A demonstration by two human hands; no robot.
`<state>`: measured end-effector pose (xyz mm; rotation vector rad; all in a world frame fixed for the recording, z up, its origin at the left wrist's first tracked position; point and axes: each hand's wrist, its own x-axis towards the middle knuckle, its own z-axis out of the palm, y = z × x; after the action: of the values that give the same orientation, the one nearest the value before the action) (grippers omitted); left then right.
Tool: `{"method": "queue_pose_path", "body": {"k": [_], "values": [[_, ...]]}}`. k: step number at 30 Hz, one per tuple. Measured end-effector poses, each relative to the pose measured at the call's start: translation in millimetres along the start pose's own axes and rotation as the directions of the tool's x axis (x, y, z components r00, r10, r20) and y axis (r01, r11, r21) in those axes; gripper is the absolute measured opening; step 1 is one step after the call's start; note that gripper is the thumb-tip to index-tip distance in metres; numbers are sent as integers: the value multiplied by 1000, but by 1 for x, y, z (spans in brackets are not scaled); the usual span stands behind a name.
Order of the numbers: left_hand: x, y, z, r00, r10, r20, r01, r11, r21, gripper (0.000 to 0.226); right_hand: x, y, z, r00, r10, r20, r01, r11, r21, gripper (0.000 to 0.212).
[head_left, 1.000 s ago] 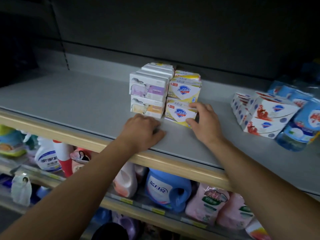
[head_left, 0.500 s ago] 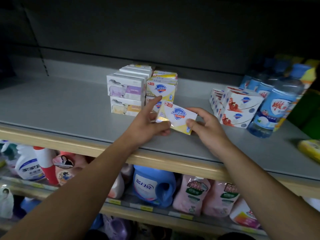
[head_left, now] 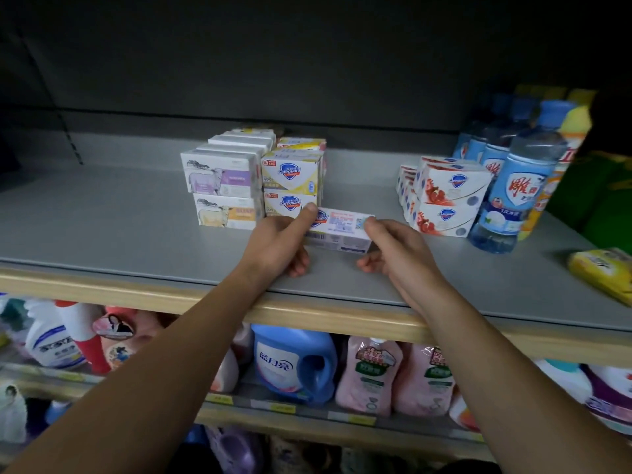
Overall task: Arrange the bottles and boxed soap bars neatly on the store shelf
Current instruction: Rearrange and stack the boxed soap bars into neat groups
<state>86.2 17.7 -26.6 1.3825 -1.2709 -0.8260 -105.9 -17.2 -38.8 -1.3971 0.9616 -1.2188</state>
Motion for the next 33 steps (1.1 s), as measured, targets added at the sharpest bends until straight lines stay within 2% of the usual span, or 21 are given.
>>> {"method": "queue_pose_path", "body": {"k": [6, 12, 14, 16, 18, 21, 24, 27, 30, 33], "values": [[0, -1, 3, 998, -10, -61, 12, 1000, 22, 65, 2, -4, 3, 997, 63, -52, -66, 997, -43, 55], [-1, 0, 2, 998, 11, -57, -7, 998, 55, 67, 2, -7, 4, 994, 74, -85, -80, 995, -64, 45], [-1, -1, 0, 999, 35, -24, -34, 999, 31, 57, 3, -5, 3, 995, 65, -75, -64, 998, 9, 30], [-1, -3, -3, 996, 79, 47, -77, 996, -45, 33, 4, -3, 2, 998, 44, -39, -39, 993, 108, 11], [-1, -5, -7, 987, 125, 103, -106, 979, -171, 8, 6, 0, 0, 1000, 7, -17, -5, 991, 131, 13], [0, -9, -9, 979, 170, 111, -140, 962, -235, 36, 8, 8, -1, 997, -50, -55, 53, 997, 49, 26], [-1, -10, -7, 983, 167, 75, -149, 968, -202, 28, 6, 12, -3, 994, -94, -55, 90, 994, -58, 55], [1, -12, -9, 985, 144, 92, -123, 972, -201, 29, 5, 13, -1, 991, -130, 4, 130, 985, -115, 43], [0, -13, -13, 983, 138, 117, -98, 949, -299, 36, 2, 9, 1, 981, -193, 11, 191, 961, -202, 41], [-2, -12, -14, 978, 168, 120, -104, 904, -415, 29, -2, 5, 2, 979, -196, 53, 200, 976, -87, 29]]}}
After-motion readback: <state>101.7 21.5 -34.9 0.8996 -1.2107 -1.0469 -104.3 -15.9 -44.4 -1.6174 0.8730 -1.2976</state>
